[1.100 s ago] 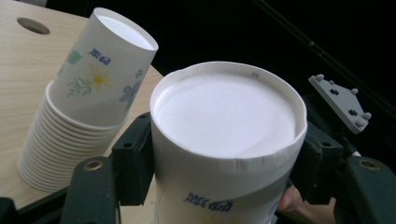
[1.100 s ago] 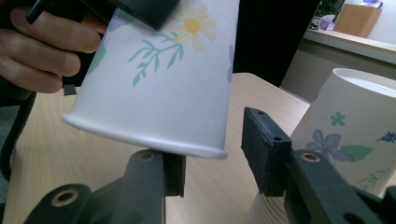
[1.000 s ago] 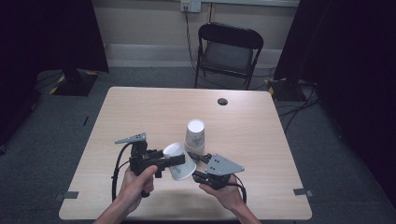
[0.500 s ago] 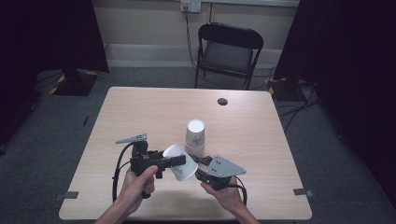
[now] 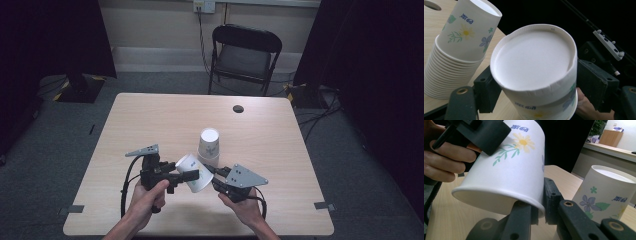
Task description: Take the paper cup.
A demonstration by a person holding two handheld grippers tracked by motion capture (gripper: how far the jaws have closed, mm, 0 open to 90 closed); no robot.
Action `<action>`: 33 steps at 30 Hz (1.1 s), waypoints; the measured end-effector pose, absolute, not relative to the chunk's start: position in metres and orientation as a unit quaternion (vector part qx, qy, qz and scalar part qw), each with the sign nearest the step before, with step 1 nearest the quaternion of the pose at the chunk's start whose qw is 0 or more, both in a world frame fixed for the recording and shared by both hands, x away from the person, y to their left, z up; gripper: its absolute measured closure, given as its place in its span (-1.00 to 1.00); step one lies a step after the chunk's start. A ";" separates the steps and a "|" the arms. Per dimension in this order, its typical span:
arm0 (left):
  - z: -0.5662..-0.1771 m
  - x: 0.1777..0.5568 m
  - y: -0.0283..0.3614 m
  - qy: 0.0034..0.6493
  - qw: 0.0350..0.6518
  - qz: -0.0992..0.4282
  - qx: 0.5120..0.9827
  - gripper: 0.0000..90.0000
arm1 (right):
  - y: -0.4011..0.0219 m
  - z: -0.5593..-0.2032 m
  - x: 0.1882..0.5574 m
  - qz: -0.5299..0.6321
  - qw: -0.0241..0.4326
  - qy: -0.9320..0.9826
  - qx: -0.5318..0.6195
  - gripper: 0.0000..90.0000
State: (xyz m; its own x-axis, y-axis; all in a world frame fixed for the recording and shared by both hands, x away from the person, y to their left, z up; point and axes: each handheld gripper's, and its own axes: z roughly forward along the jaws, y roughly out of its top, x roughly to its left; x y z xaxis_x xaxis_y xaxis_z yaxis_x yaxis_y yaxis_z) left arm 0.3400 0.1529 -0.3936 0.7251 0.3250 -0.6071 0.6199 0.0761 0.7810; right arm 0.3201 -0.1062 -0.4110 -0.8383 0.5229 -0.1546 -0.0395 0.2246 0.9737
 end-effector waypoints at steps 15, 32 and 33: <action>-0.377 0.335 0.166 0.335 0.645 -0.058 0.685 -0.47 | -0.123 -0.406 0.324 0.605 0.231 0.737 0.193 0.88; -0.370 0.330 0.171 0.290 0.614 0.040 0.733 -0.20 | -0.135 -0.407 0.335 0.557 0.152 0.780 0.241 0.89; -0.370 0.330 0.172 0.288 0.614 0.045 0.734 -0.18 | -0.135 -0.407 0.335 0.553 0.149 0.783 0.241 0.89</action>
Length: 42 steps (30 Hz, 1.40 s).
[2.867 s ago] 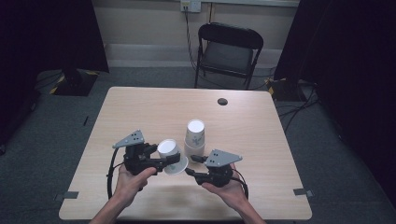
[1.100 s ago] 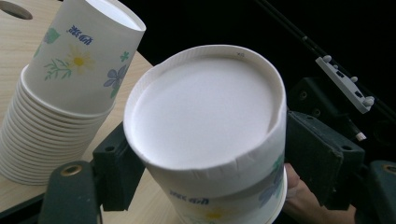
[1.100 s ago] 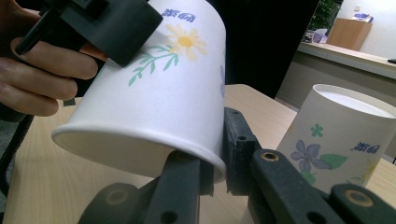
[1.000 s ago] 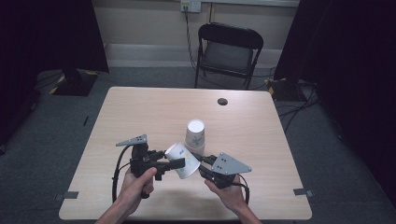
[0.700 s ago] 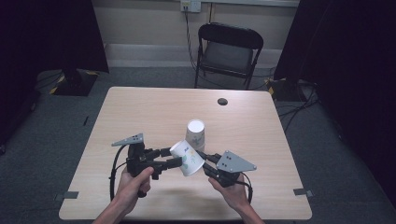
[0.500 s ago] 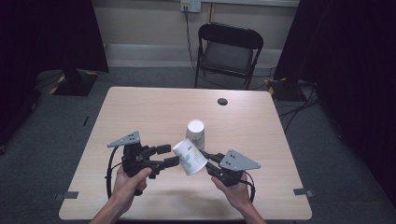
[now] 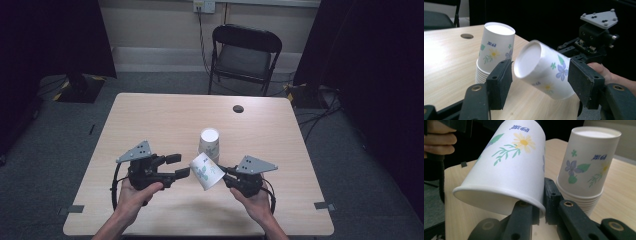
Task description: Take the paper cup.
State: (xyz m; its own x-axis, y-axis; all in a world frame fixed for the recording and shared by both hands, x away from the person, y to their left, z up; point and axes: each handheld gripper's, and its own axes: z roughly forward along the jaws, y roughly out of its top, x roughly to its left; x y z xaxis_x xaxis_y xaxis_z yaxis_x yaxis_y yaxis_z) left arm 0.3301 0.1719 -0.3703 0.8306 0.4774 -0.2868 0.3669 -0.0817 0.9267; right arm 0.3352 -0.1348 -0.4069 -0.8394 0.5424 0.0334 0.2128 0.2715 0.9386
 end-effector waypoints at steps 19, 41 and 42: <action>-0.379 0.327 0.166 0.211 0.537 0.112 0.809 -0.15 | -0.124 -0.412 0.349 0.474 0.083 0.843 0.239 0.89; -0.395 0.323 0.141 0.104 0.469 0.112 0.870 -0.37 | -0.094 -0.408 0.361 0.371 0.008 0.911 0.180 0.90; -0.395 0.322 0.140 0.097 0.464 0.114 0.873 -0.37 | -0.093 -0.409 0.361 0.368 0.007 0.912 0.181 0.91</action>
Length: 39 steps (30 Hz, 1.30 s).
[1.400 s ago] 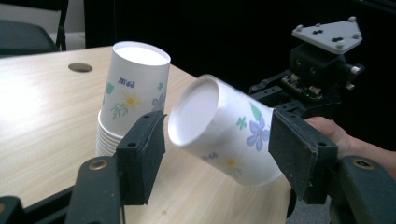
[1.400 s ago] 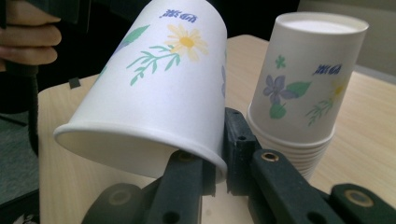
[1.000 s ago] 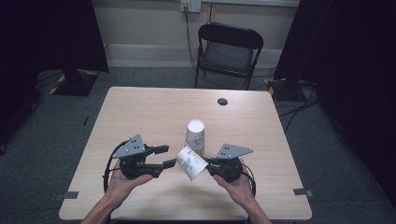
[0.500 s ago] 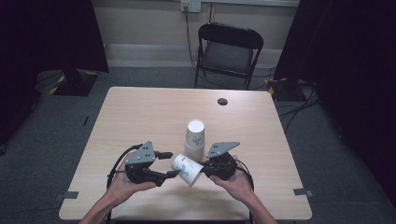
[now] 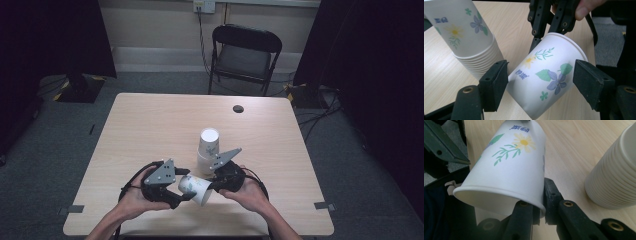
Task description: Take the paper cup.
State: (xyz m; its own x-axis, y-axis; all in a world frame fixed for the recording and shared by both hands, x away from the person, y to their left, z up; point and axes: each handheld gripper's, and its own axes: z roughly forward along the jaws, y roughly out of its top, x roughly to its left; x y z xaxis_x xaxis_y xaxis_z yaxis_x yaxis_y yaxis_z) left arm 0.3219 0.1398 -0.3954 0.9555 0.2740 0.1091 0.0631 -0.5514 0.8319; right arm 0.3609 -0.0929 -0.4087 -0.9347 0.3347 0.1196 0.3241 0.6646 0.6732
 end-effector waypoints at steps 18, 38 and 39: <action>-0.416 0.314 0.130 0.036 0.420 0.152 0.894 -0.49 | -0.089 -0.405 0.367 0.359 -0.014 0.912 0.199 0.94; -0.424 0.315 0.117 0.064 0.417 0.172 0.890 -0.54 | -0.089 -0.403 0.371 0.373 -0.023 0.897 0.237 0.96; -0.424 0.315 0.117 0.068 0.418 0.170 0.890 -0.54 | -0.089 -0.403 0.371 0.375 -0.022 0.896 0.239 0.96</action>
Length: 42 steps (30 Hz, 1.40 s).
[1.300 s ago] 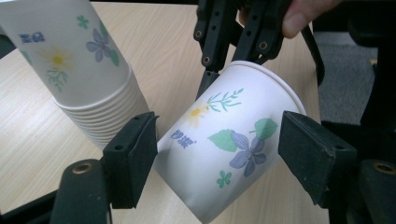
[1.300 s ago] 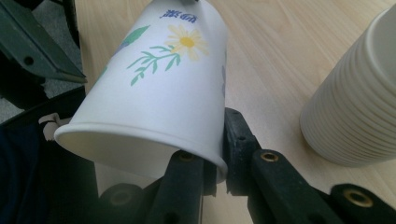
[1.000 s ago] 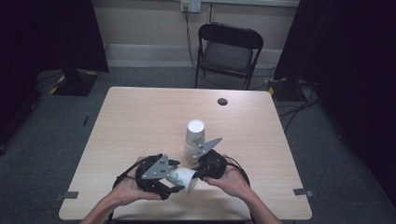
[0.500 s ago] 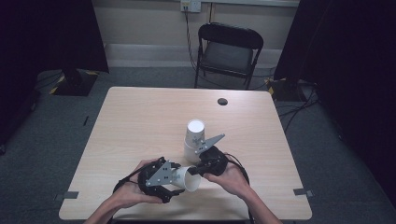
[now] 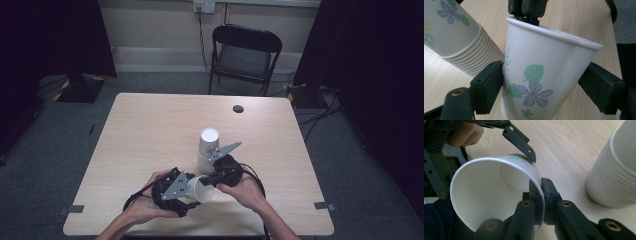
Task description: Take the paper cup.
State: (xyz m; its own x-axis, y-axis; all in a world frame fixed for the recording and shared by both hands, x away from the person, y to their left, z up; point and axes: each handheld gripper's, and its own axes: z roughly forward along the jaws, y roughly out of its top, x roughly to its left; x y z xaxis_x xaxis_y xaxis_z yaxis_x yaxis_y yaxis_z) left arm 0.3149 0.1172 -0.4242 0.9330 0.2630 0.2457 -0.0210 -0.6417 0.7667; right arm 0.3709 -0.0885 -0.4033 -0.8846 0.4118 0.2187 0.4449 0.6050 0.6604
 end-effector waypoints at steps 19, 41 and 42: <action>-0.425 0.321 0.124 0.116 0.430 0.155 0.882 -0.45 | -0.079 -0.397 0.375 -0.386 0.009 -0.887 -0.252 0.87; -0.425 0.323 0.116 0.136 0.429 0.184 0.874 -0.57 | -0.067 -0.401 0.381 -0.363 0.027 -0.883 -0.297 0.94; -0.425 0.323 0.116 0.137 0.430 0.185 0.873 -0.57 | -0.066 -0.401 0.381 -0.362 0.030 -0.883 -0.298 0.94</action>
State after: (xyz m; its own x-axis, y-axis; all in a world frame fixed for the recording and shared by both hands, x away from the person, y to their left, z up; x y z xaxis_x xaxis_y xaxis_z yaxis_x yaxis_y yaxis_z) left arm 0.3231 0.1155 -0.4251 0.8945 0.3972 0.2052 0.0799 -0.5936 0.8008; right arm 0.3811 -0.0664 -0.4010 -0.8201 0.5048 0.2695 0.5486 0.5597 0.6211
